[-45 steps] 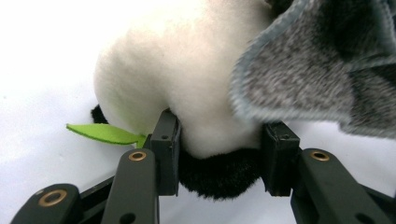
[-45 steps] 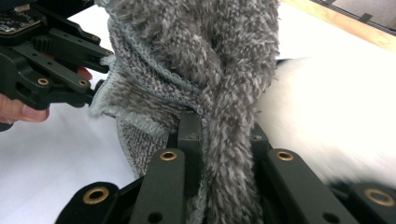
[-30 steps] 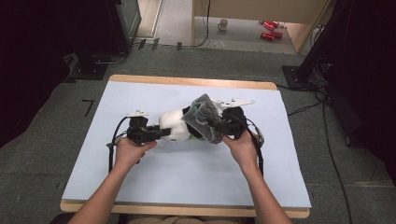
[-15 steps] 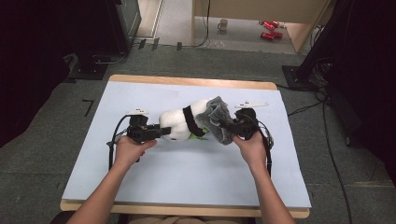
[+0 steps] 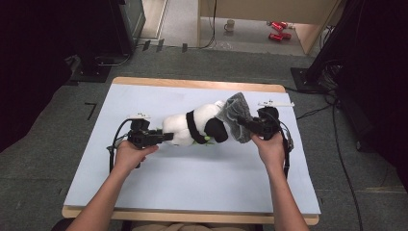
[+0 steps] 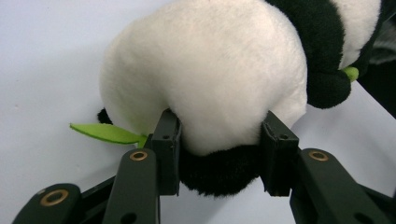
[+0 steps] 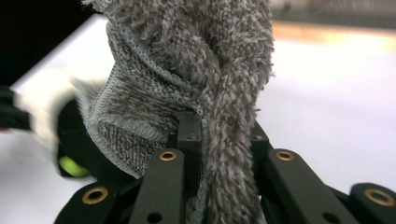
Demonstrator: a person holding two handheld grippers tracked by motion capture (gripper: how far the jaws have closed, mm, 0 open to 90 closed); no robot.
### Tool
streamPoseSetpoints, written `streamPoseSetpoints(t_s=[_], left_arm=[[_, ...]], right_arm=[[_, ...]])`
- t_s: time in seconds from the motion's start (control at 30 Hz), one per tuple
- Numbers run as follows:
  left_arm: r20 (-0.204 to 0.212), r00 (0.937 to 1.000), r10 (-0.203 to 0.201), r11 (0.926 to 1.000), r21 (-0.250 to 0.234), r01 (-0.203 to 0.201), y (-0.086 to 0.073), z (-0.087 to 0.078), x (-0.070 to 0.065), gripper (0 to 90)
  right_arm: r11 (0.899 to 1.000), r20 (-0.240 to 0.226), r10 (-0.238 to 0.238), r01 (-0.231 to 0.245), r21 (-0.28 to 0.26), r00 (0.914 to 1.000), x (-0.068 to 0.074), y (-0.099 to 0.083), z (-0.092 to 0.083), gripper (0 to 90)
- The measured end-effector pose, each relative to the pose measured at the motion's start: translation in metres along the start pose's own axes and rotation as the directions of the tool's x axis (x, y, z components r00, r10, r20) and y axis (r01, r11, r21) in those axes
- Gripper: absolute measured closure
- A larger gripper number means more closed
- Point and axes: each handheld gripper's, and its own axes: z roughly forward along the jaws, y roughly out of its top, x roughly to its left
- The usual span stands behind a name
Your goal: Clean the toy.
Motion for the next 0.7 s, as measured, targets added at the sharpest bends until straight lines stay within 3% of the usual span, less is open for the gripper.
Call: streamPoseSetpoints(t_s=[0.17,0.37,0.5,0.6,0.7], left_arm=[[-0.011,0.9998,0.017,0.9999,-0.002,-0.017,-0.004,-0.001,-0.004,57.6],[-0.017,0.9996,0.021,0.9998,-0.003,-0.021,-0.009,-0.002,-0.004,57.7],[-0.022,0.9993,0.031,0.9995,0.002,-0.031,-0.011,-0.003,-0.003,57.9],[-0.022,0.9996,0.016,0.9999,0.002,-0.016,-0.011,-0.003,-0.003,58.0],[-0.026,0.9995,0.015,0.9999,0.0,-0.015,-0.011,-0.002,-0.005,58.0]], right_arm=[[0.996,-0.062,-0.03,0.025,-0.087,0.9976,0.017,0.011,-0.005,75.8],[0.994,-0.092,-0.083,0.077,-0.073,0.9922,0.033,0.016,0.009,75.4],[0.993,-0.083,-0.112,0.109,-0.039,0.9903,0.037,0.013,0.024,74.7],[0.987,-0.03,-0.159,0.159,-0.01,0.9869,0.036,0.007,0.037,74.9],[0.991,-0.019,-0.135,0.135,-0.005,0.9907,0.029,0.002,0.043,75.0]])
